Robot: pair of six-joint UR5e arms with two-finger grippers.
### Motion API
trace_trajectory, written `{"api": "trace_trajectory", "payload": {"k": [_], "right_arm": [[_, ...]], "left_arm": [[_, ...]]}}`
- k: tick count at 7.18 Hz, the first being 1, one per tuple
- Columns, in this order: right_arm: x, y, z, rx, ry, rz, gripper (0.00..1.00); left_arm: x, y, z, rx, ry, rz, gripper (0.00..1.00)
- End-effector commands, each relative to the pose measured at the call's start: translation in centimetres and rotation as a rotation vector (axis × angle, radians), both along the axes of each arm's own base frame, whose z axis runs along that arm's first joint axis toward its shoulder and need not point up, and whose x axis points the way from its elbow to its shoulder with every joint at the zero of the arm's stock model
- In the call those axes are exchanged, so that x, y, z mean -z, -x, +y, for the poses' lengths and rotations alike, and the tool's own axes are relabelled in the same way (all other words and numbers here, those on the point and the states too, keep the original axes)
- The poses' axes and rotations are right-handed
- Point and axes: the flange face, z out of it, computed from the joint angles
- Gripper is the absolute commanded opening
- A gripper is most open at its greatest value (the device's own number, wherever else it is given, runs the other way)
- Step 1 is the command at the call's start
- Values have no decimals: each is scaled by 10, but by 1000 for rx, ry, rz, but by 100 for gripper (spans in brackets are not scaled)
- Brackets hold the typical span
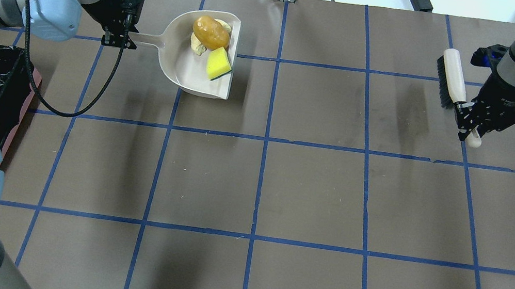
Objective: Sweep and dump trash into bin
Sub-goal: 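Lift the loaded dustpan with the left gripper and carry it over the bin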
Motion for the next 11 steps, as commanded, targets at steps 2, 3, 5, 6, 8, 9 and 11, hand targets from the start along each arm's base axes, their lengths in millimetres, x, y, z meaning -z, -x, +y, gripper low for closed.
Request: {"api": "trace_trajectory", "payload": {"k": [2, 3, 5, 6, 8, 9, 11], "right_arm": [[28, 8, 1, 6, -10, 11, 0], [29, 13, 3, 10, -15, 15, 0], [28, 14, 3, 15, -17, 17, 0], [30, 14, 5, 15, -23, 15, 0], [31, 14, 8, 17, -36, 29, 0], [31, 16, 9, 16, -46, 50, 0], [35, 16, 13, 21, -57, 49, 0]], "left_arm": [[-20, -43, 10, -62, 20, 195, 0], [-21, -43, 13, -66, 3, 226, 0], [-25, -45, 19, -81, -21, 262, 0], [-27, -46, 20, -83, -25, 262, 0], [-48, -71, 39, -124, -76, 190, 0], [-60, -98, 50, -138, -77, 188, 0], [-76, -174, 75, -97, -68, 116, 0]]}}
